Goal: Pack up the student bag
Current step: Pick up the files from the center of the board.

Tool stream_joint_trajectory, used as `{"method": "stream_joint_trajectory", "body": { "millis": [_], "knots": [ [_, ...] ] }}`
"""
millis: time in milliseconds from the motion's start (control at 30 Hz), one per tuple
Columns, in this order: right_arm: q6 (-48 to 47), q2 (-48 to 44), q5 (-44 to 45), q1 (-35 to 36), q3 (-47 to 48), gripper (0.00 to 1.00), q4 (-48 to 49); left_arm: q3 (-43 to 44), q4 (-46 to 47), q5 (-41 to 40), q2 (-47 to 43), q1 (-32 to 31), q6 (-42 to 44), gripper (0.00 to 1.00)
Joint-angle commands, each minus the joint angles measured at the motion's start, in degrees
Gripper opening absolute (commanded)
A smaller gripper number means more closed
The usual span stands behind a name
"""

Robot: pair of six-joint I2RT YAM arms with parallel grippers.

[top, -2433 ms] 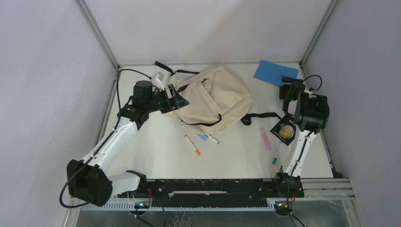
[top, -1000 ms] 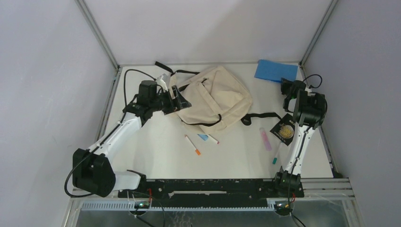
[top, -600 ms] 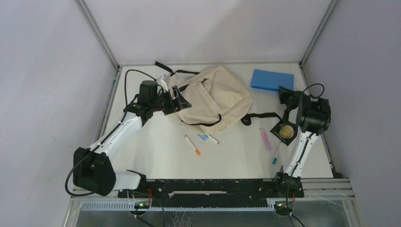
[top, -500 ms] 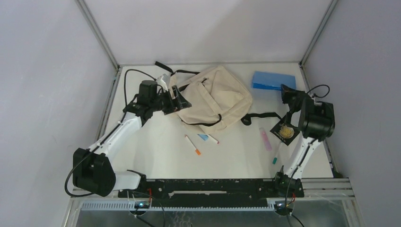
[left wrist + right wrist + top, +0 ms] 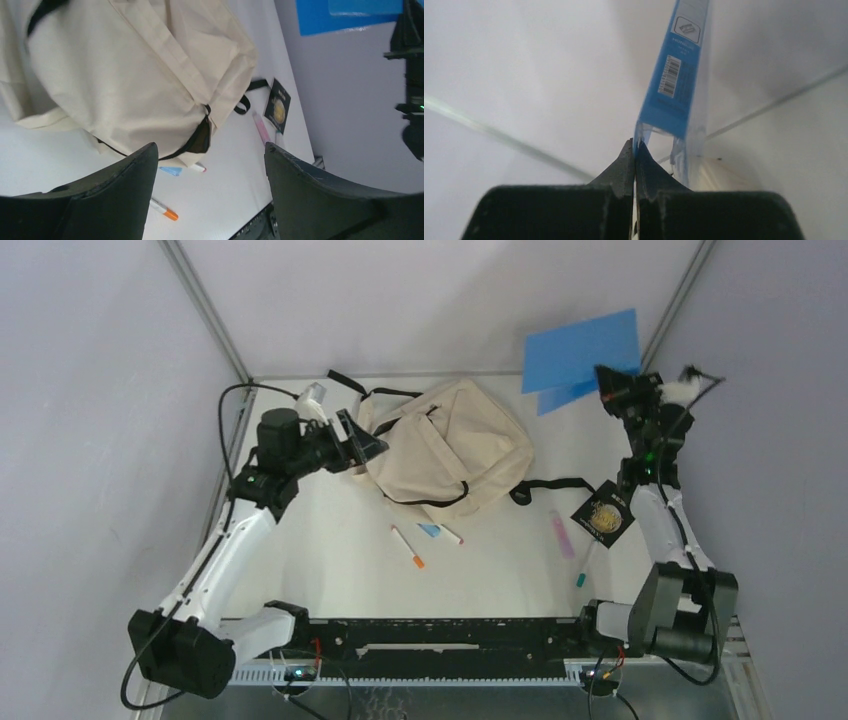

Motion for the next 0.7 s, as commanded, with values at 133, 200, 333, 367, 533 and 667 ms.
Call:
{"method": "stream_joint_trajectory", "body": {
  "millis": [133,200,333,367,533,667],
  "knots": [
    [-49.2,-2.1,9.8,28.0,28.0,0.0,-47.4,5.1,-4.0,2.2,-6.2,10.3,0.7,0.84],
    [-56.8,0.1,21.2,35.9,30.4,0.0,-51.0,7.3,-4.5,4.3,-5.0,11.0,-0.3,0.85],
    [-66.8,3.4,36.9,45.8,30.3,0.0,-49.9,11.0,-2.3,11.9,-2.8,11.1,-6.0,0.88],
    [-68.8,3.9,39.0,47.9,29.5,0.0,-48.5,11.1,-0.8,14.1,-2.6,11.1,-8.0,0.91],
    [-81.0,6.6,47.8,56.2,23.6,0.0,-37.3,9.7,5.0,20.1,-2.3,10.1,-17.6,1.0],
    [-87.3,7.9,49.9,61.0,18.5,0.0,-27.4,11.0,5.0,20.2,0.0,6.0,-20.8,1.0]
  ]
}}
